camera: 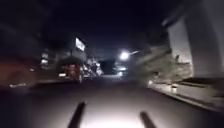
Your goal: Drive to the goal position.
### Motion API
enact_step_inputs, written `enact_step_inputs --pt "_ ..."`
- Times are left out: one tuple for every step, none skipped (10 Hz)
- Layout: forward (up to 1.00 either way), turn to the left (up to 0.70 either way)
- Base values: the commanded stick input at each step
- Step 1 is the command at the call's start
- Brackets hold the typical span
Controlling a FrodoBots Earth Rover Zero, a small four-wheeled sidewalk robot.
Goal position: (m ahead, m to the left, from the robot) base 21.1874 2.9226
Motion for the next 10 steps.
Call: enact_step_inputs --pt "1.0 0.03" --pt "1.0 0.03" --pt "1.0 0.03" --pt "1.0 0.03" --pt "1.0 0.11" --pt "1.0 0.4" --pt "1.0 0.13" --pt "1.0 0.03" --pt "1.0 0.03" --pt "1.0 0.03"
